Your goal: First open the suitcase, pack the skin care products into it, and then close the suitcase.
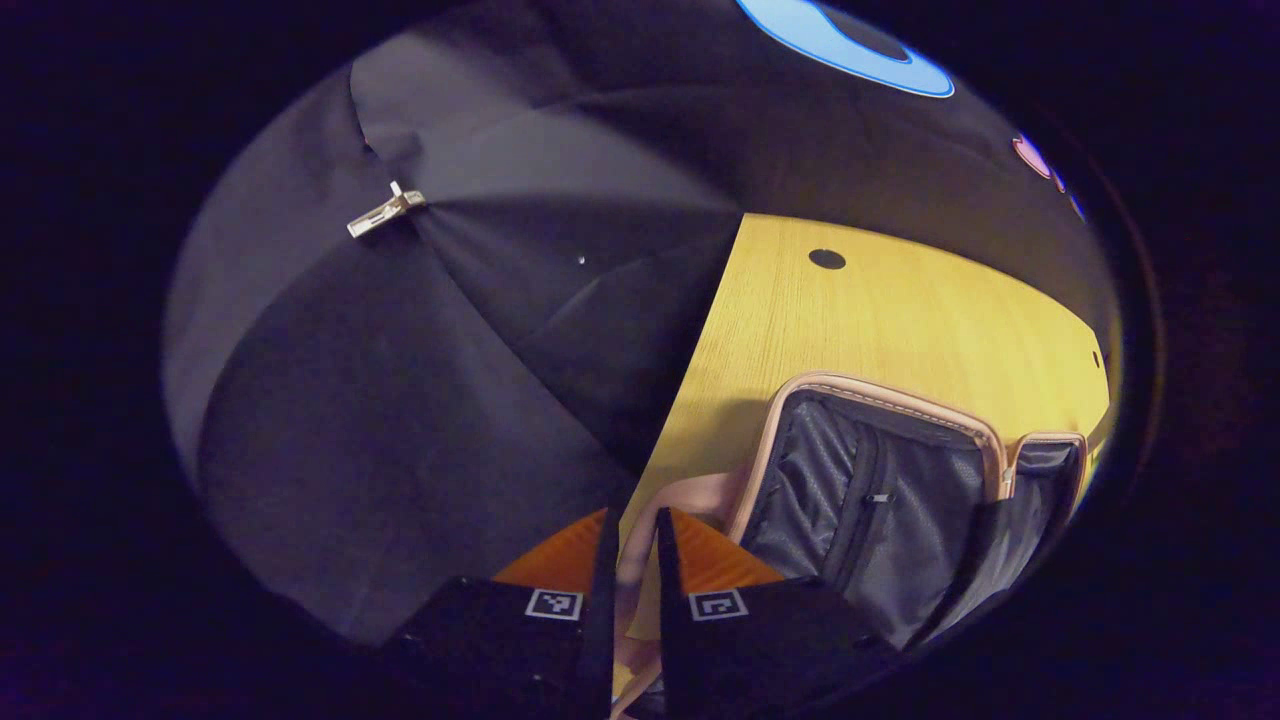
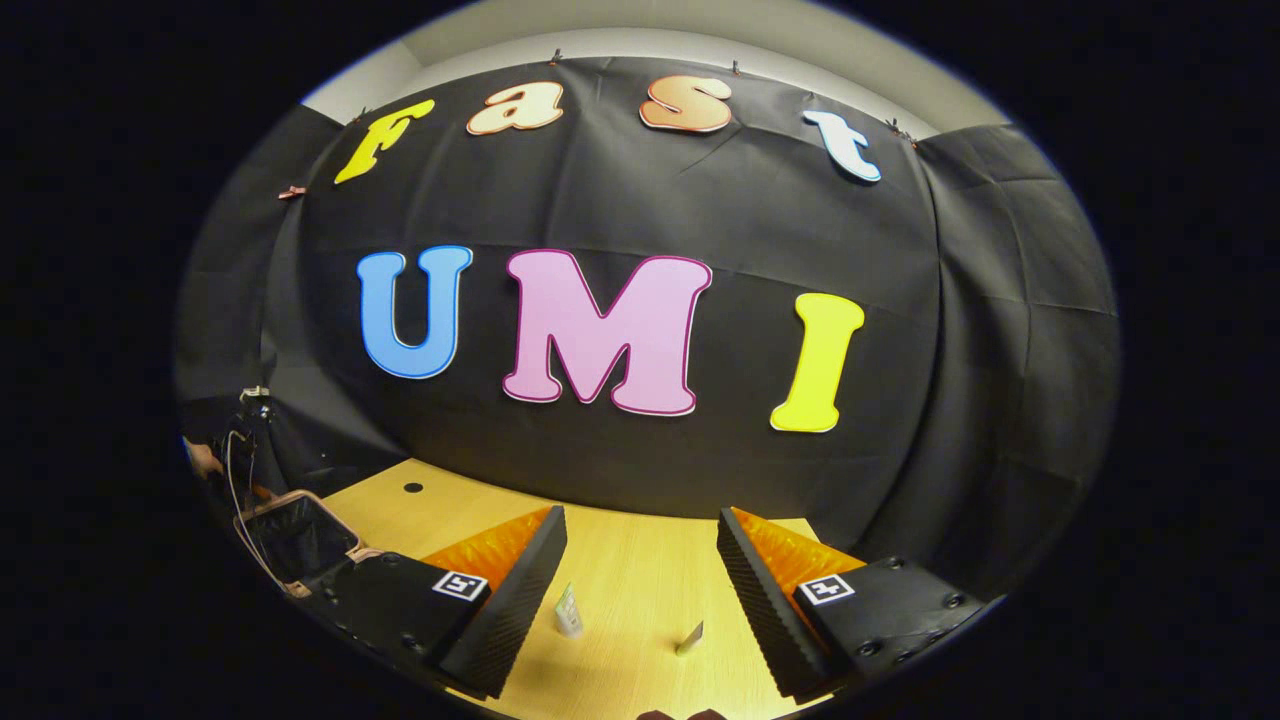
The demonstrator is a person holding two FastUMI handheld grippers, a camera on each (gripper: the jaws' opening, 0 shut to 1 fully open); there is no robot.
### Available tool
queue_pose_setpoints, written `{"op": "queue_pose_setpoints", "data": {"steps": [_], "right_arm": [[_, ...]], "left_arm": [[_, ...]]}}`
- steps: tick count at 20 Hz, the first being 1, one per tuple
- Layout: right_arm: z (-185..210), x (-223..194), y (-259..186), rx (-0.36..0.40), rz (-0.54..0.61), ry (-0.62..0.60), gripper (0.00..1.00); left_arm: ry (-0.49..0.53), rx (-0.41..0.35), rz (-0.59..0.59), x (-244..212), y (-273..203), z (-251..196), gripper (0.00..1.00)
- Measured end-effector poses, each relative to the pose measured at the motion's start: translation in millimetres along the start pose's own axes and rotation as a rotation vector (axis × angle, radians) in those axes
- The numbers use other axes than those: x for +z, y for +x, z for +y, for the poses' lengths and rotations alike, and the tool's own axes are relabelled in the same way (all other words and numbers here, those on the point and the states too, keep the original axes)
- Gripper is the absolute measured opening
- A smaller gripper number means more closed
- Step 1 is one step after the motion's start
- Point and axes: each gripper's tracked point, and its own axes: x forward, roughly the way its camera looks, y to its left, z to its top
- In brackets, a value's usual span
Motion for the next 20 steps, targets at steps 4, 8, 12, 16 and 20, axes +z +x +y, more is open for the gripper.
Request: {"op": "queue_pose_setpoints", "data": {"steps": [4,8,12,16,20], "right_arm": [[9.0,-2.7,7.7,-0.027,0.019,0.031,0.96],[4.4,-18.4,9.5,-0.053,0.057,0.037,0.96],[-9.0,-17.7,6.7,-0.084,0.030,0.029,0.96],[-23.4,-13.5,7.7,-0.092,0.006,0.058,0.96],[-35.2,-8.7,11.8,-0.060,-0.027,0.048,0.96]], "left_arm": [[0.014,0.016,-0.040,11.7,10.3,14.4,0.35],[0.016,-0.084,-0.224,50.9,-20.3,-16.4,0.95],[0.077,-0.283,-0.434,87.6,-91.0,-100.5,0.98],[0.164,-0.495,-0.581,100.7,-204.0,-219.3,0.98],[0.217,-0.653,-0.729,113.2,-315.7,-318.8,0.97]]}}
